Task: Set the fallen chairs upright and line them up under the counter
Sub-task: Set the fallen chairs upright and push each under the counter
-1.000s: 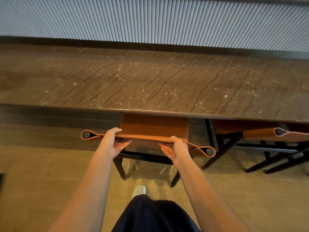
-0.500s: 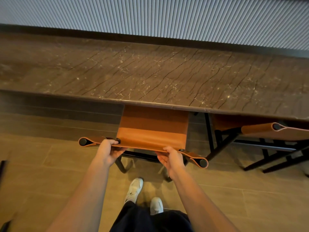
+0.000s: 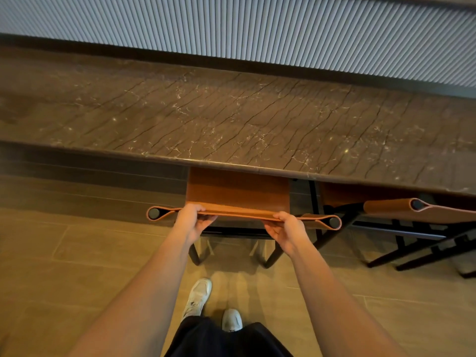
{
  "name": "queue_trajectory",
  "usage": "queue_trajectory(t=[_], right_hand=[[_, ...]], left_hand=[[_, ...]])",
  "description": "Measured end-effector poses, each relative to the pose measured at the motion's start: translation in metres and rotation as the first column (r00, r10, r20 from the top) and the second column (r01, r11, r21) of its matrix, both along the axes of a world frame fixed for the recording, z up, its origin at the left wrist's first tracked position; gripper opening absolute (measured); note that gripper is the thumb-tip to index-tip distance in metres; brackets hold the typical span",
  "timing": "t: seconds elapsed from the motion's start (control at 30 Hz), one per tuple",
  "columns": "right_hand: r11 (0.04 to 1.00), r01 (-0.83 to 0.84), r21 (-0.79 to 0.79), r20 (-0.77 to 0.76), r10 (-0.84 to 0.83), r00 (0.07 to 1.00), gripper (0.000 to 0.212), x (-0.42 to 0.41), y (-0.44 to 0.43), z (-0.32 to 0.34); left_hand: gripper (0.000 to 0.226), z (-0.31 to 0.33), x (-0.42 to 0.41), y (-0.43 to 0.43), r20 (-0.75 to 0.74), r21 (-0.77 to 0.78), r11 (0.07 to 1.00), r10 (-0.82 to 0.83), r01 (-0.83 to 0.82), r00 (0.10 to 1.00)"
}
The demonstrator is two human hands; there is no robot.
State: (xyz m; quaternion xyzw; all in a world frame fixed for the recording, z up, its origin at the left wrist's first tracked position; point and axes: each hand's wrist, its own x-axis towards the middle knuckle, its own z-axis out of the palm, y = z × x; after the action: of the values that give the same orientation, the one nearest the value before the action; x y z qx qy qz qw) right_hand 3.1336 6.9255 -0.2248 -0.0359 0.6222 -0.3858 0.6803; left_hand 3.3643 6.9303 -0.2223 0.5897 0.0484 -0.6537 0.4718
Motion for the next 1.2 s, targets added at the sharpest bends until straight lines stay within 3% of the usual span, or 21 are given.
queue_trajectory(t=[0.13,0.37,0.63,0.73,0.83,1.03,1.2], right_hand=[[0.994,-0.109,-0.001,0.023,0.109,0.994,0.006,0.023,-0.015,0.004],[0.989,-0.148,-0.003,0.162,0.146,0.976,0.029,0.053,-0.038,0.006],[0.987,-0.157,0.031,0.180,0.149,0.972,0.035,0.052,-0.041,0.003],[0.989,-0.139,0.042,0.187,0.129,0.974,0.037,0.047,-0.038,0.008],[0.992,-0.124,0.027,0.199,0.117,0.973,0.038,0.041,-0.035,0.014],[0.992,-0.119,-0.049,0.231,0.127,0.964,0.044,0.042,-0.015,0.030],[0.961,-0.221,-0.169,0.168,0.249,0.954,0.041,0.053,0.010,0.041]], left_hand=[[0.026,0.003,0.026,-0.038,0.071,0.024,0.997,-0.072,0.070,0.995],[0.013,0.000,0.069,-0.091,0.183,0.120,0.991,-0.088,0.067,0.979],[0.013,-0.001,0.065,-0.085,0.202,0.076,0.997,-0.043,0.028,0.978],[0.010,0.001,0.060,-0.073,0.143,0.029,0.999,-0.022,0.017,0.989],[0.029,0.004,0.055,-0.059,0.043,-0.061,0.998,-0.013,0.016,0.999],[0.062,0.016,0.041,-0.018,-0.096,-0.254,0.956,0.125,-0.146,0.987],[0.050,0.037,0.033,0.027,-0.098,-0.363,0.919,0.128,-0.155,0.987]])
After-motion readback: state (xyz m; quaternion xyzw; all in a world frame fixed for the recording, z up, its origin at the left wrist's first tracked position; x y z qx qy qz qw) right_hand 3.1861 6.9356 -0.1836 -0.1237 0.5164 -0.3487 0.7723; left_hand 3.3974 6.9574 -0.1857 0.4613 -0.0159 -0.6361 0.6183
